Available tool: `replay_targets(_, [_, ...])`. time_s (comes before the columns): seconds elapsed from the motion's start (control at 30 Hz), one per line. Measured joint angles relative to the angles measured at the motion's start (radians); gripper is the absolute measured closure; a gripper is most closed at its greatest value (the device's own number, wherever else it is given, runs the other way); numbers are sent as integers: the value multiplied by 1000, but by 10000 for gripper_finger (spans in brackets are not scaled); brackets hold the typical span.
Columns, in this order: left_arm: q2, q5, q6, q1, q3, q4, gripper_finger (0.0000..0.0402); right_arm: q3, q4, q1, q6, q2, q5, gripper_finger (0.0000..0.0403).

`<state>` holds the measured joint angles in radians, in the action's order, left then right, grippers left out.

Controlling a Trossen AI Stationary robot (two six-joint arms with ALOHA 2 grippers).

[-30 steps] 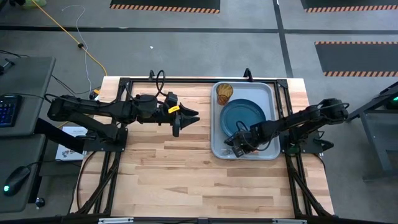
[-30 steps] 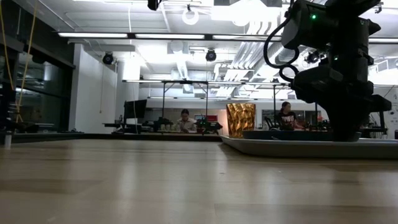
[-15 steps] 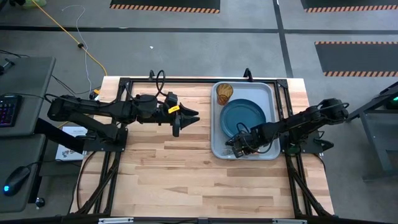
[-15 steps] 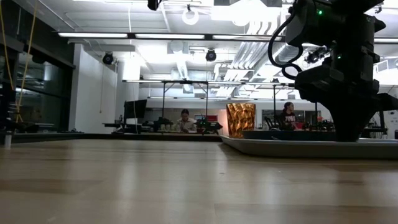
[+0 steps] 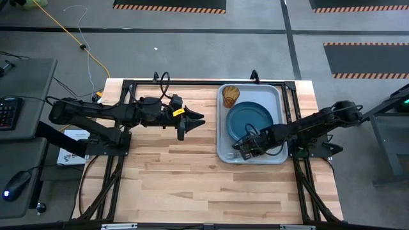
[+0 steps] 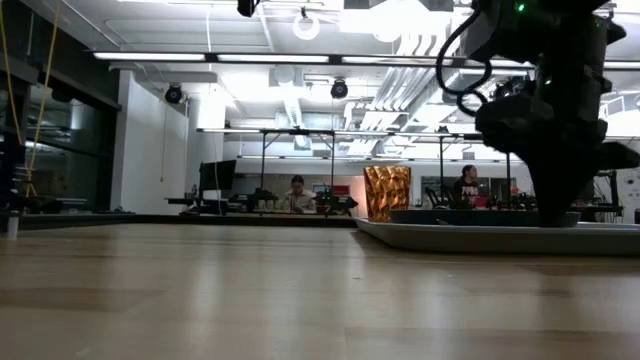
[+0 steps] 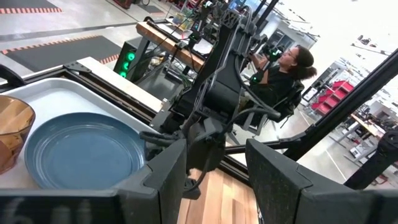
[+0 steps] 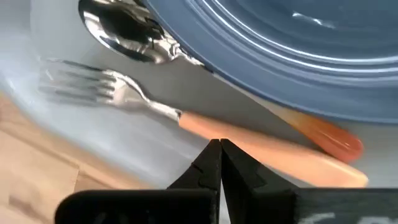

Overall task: Pick and place plate/cup/fork/spoon on tray
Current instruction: Return to Home Position

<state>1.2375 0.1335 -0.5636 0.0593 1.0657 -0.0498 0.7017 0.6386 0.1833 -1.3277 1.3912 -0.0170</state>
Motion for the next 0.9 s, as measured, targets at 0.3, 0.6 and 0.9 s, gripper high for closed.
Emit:
replay_targets(0.3, [-1,1,18,0,0,0,245,0,22,15,191,-205,5,403])
replay_targets(0.6, [-85,-2,63,0,5,4,245,-58,-100,123,428,-567,212,403])
replay_targets(0.9, [-209,113,269,-3,-7,105,282,-286,-671,87,610,-839,249,403])
